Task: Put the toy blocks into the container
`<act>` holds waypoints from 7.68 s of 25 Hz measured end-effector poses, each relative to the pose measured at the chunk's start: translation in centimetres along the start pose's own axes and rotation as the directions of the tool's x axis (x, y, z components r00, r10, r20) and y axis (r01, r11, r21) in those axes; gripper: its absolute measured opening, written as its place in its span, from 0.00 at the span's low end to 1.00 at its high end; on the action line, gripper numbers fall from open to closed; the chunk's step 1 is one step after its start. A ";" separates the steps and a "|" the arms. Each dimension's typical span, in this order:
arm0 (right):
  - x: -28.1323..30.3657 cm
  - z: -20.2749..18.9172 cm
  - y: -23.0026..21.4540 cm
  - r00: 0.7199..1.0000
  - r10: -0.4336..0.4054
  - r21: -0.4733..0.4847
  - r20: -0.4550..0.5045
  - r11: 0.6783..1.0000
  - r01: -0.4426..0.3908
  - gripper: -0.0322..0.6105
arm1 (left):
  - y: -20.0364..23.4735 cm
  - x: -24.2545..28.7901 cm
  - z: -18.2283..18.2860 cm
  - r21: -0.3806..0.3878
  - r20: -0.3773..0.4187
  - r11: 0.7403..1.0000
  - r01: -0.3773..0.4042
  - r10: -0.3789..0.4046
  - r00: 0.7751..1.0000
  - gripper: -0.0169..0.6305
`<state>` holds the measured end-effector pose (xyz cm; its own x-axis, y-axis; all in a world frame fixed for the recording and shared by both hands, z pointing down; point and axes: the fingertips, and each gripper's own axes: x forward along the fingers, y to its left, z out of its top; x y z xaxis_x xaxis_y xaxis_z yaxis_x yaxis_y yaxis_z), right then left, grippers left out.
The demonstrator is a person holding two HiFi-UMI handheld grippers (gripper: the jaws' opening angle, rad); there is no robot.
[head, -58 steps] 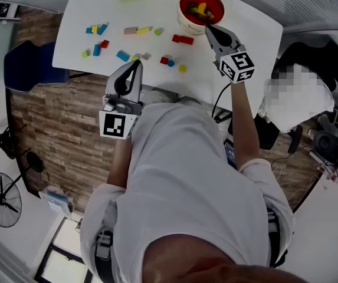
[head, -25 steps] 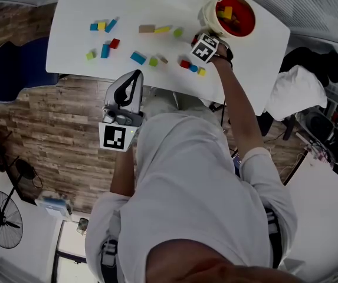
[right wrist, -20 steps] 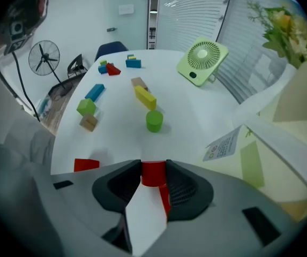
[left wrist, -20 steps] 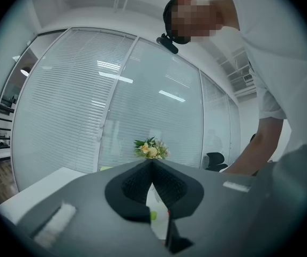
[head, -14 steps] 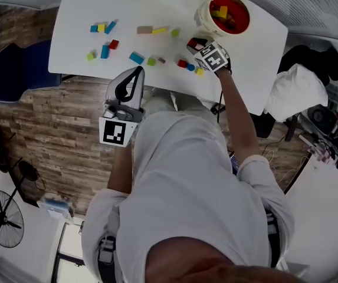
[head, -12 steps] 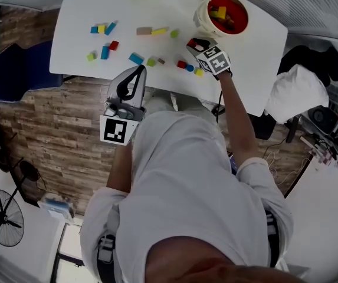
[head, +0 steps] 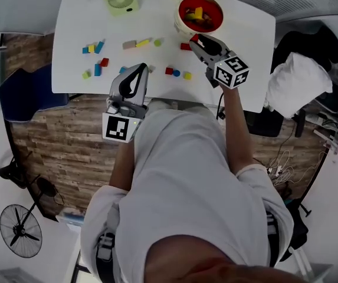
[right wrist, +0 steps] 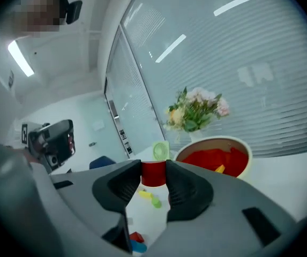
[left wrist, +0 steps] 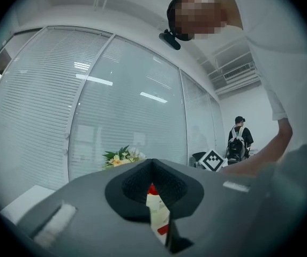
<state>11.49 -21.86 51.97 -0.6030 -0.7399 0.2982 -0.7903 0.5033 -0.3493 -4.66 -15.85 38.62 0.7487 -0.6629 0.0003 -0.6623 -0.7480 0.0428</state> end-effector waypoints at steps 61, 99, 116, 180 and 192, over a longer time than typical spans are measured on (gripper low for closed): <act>-0.5 -12.2 -5.3 0.869 -0.057 -0.409 -0.492 0.896 -0.173 0.14 | -4.0 -2.4 1.1 0.060 -0.023 0.977 -0.207 0.209 0.978 0.02; 7.7 -22.4 -5.4 0.546 -0.259 -0.547 -0.797 0.692 -0.470 0.26 | 0.6 -9.9 -1.0 -0.011 -0.048 0.913 -0.408 0.407 0.912 0.02; 3.2 -15.3 -3.4 0.879 0.133 0.040 -0.457 0.991 -0.129 0.26 | -0.1 -6.2 -0.6 0.014 -0.019 0.965 -0.263 0.263 0.965 0.02; -11.0 3.9 6.3 0.929 -0.235 -0.022 0.286 0.968 0.251 0.05 | -0.5 -1.6 -1.8 -0.086 0.036 0.985 0.148 -0.146 0.989 0.02; -17.8 -0.2 15.8 0.927 -0.200 -0.163 0.316 0.952 0.261 0.05 | -9.5 -9.3 -1.1 0.000 0.045 0.997 0.077 -0.076 0.996 0.02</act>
<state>9.76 -0.67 41.32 -0.3670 -0.9279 0.0658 -0.9269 0.3588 -0.1098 -5.34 -2.55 39.31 0.7951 -0.6046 -0.0484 -0.6030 -0.7966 0.0429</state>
